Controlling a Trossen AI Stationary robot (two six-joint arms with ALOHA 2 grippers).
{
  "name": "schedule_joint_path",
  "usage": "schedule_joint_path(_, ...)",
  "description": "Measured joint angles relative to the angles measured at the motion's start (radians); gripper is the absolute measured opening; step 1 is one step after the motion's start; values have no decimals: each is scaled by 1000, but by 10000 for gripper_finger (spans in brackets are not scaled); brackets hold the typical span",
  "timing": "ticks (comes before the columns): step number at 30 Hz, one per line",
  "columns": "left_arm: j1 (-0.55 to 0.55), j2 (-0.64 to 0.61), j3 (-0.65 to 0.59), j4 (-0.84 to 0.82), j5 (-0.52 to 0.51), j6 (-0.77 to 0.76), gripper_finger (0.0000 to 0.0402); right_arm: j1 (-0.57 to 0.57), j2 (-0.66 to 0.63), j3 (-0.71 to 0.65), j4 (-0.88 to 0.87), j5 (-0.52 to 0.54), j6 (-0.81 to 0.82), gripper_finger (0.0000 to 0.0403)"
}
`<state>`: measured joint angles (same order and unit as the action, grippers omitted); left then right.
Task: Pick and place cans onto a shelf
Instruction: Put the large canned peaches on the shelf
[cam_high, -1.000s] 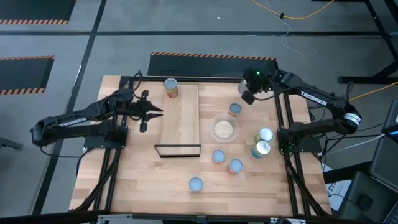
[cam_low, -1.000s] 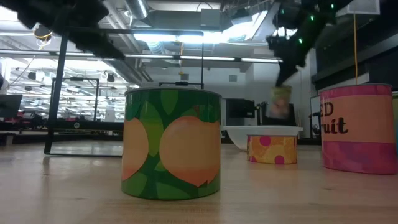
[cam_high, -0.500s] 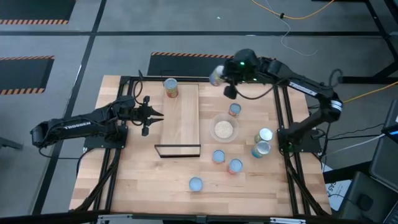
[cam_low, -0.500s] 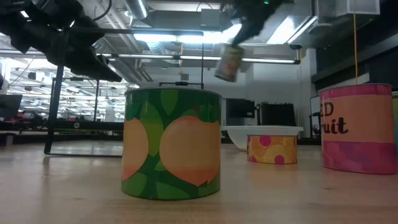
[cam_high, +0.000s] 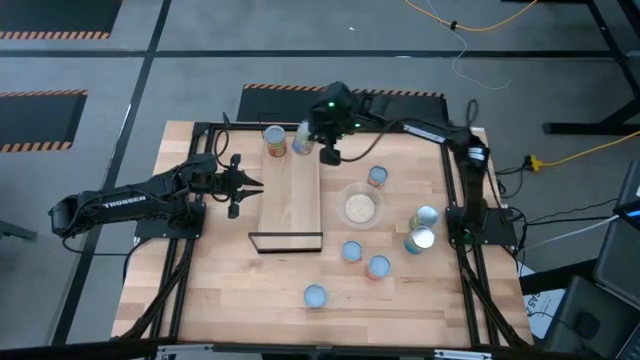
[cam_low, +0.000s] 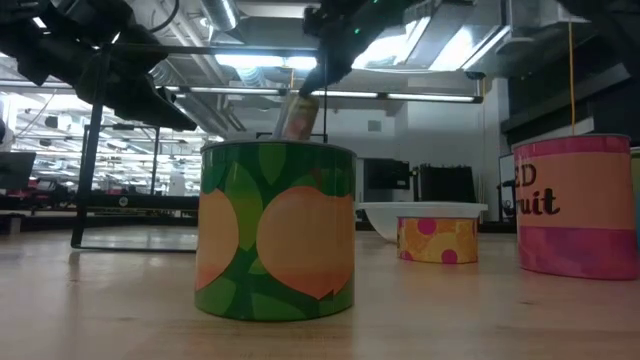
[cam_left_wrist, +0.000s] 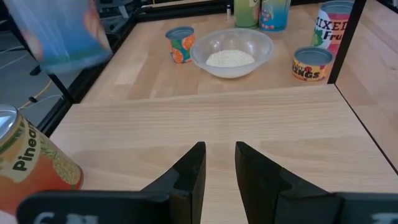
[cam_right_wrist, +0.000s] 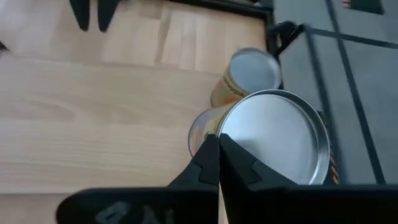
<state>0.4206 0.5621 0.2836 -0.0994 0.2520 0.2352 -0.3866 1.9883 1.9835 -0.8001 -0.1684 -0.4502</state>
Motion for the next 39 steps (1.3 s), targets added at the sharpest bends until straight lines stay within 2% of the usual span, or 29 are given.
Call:
schedule_joint_path(7,0,0,0,0,0,0,80,-6,96,17,0,0,-4,0)
schedule_joint_path(20,0,0,0,-1,0,3,80,-37,167,18,18,-1,-4,0)
schedule_joint_path(39,0,0,0,-1,0,3,80,-52,179,18,43,-1,-4,0)
